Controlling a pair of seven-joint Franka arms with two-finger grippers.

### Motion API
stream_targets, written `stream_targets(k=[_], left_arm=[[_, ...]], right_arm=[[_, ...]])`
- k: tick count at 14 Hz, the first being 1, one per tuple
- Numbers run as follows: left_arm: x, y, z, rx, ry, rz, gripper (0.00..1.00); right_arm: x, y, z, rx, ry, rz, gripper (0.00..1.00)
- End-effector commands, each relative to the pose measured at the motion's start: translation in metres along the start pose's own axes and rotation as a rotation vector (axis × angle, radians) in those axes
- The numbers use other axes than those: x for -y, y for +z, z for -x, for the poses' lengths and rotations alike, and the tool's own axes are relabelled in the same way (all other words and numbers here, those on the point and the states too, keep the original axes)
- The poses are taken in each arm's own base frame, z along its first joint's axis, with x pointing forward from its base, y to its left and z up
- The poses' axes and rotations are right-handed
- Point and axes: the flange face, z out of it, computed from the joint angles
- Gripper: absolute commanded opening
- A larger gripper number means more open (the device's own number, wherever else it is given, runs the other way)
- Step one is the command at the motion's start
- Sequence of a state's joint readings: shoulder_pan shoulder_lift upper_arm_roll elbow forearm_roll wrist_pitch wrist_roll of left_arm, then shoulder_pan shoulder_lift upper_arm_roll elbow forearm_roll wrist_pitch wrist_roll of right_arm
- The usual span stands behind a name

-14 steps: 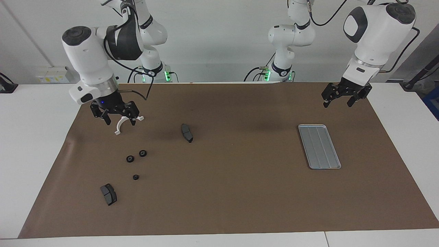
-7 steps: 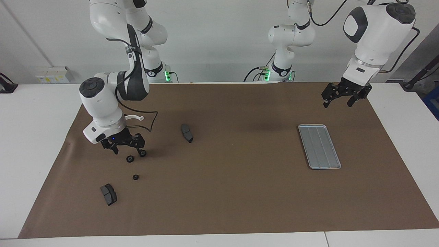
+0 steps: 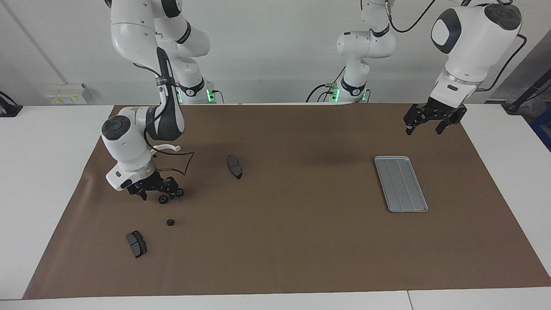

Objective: Pick bearing gear from pile to tray
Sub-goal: 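Reach the right gripper down and grasp a black bearing gear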

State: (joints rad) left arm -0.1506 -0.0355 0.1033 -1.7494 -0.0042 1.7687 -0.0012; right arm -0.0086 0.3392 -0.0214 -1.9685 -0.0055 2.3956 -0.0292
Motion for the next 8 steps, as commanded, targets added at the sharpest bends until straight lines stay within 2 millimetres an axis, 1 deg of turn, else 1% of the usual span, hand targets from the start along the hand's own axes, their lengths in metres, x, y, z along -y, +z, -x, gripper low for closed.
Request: stream_targets(k=[1, 2, 3, 4, 5, 7, 8], left_arm=[[0.0013, -0.0015, 0.0084, 0.003, 0.01, -0.016, 1.0], [0.0022, -0.0015, 0.0084, 0.003, 0.008, -0.016, 1.0], [0.0022, -0.0015, 0.0084, 0.003, 0.008, -0.016, 1.0], [0.0022, -0.0015, 0.0084, 0.003, 0.008, -0.016, 1.0], [0.0014, -0.0015, 0.0084, 0.003, 0.01, -0.016, 1.0], [0.0014, -0.0015, 0.0084, 0.003, 0.01, -0.016, 1.0], [0.0013, -0.0015, 0.0084, 0.003, 0.01, -0.016, 1.0]], right_arm=[[-0.0046, 0.015, 0.0127, 0.003, -0.003, -0.019, 1.0], [-0.0054, 0.0175, 0.0149, 0.009, -0.003, -0.018, 0.99], [-0.0054, 0.0184, 0.0164, 0.012, 0.0, -0.018, 0.95], [-0.0054, 0.0184, 0.0164, 0.012, 0.002, -0.018, 0.89], [-0.0054, 0.0184, 0.0164, 0.012, 0.002, -0.018, 0.85], [-0.0054, 0.019, 0.0162, 0.011, 0.0, -0.018, 0.73], [-0.0054, 0.02, 0.0164, 0.012, 0.002, -0.018, 0.71]])
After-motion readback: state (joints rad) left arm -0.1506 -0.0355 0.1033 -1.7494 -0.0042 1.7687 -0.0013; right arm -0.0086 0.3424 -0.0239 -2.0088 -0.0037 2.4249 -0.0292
